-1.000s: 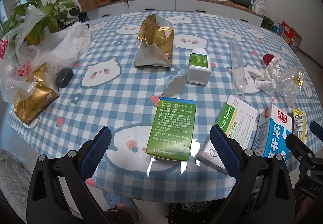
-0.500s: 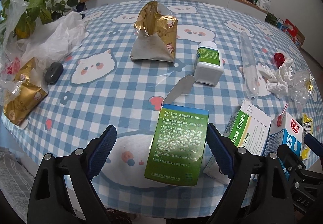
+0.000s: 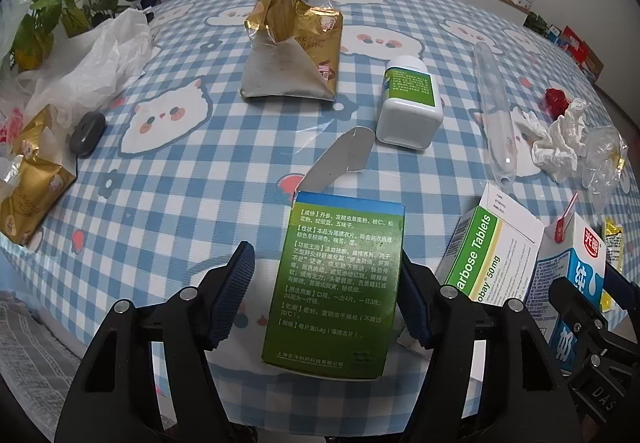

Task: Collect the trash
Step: 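Grasp the green medicine box with the left tool while the right tool grasps the milk carton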

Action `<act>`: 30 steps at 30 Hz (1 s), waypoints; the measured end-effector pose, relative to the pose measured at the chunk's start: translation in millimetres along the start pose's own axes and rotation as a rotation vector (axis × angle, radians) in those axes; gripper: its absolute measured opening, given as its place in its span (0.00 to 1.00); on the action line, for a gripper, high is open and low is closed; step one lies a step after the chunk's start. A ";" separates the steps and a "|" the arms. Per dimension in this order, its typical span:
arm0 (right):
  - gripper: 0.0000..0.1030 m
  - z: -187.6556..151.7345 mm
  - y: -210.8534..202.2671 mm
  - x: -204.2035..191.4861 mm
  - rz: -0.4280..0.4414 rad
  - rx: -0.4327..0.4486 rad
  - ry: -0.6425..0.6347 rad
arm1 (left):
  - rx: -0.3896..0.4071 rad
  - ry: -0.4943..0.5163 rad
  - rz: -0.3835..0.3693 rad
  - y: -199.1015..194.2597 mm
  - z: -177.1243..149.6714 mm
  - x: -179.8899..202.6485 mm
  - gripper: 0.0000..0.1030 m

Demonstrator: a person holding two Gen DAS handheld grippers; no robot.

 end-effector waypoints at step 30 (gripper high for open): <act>0.64 4.9 -5.2 0.2 0.008 0.015 -0.014 | 0.022 0.017 0.004 -13.9 -4.1 2.3 0.45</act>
Point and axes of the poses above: each gripper's, at about its wrist camera, not at the fingertips, and y roughly the way its jaws point, x to its right, z to its top, the point moved 6 cm from there along y, roughly the way its jaws point, and after that the axes turned 15 degrees about y, right-handed, at the moved point
